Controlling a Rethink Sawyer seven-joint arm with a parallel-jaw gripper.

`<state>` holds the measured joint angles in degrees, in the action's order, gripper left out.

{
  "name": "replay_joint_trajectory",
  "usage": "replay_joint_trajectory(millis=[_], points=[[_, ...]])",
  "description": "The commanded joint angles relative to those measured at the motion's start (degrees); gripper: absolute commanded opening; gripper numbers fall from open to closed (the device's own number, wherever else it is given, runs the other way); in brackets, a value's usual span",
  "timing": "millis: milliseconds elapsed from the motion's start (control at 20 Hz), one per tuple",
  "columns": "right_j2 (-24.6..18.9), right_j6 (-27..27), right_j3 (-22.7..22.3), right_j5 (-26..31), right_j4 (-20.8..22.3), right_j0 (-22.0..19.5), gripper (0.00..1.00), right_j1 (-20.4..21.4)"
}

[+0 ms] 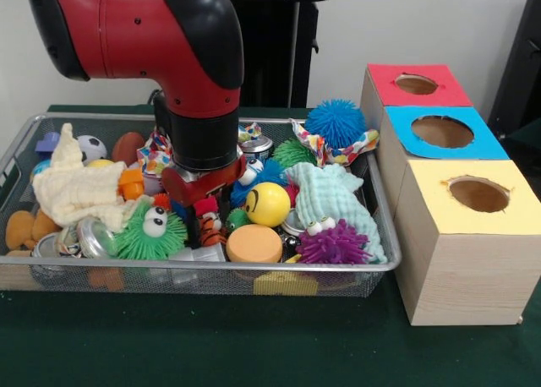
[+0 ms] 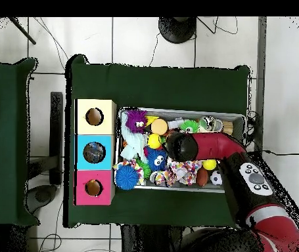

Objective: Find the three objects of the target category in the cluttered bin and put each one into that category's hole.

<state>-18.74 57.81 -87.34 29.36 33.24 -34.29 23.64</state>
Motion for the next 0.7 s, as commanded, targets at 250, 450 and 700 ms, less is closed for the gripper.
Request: replay_joint_trajectory(millis=[250,450,700], points=[[5.74,11.67,4.65,-1.74,-0.36,1.78,1.00,-3.18],[5.75,11.21,4.05,-2.46,-0.74,1.42,1.00,-3.63],[4.24,10.09,3.21,-2.99,-1.35,1.18,1.00,-3.21]])
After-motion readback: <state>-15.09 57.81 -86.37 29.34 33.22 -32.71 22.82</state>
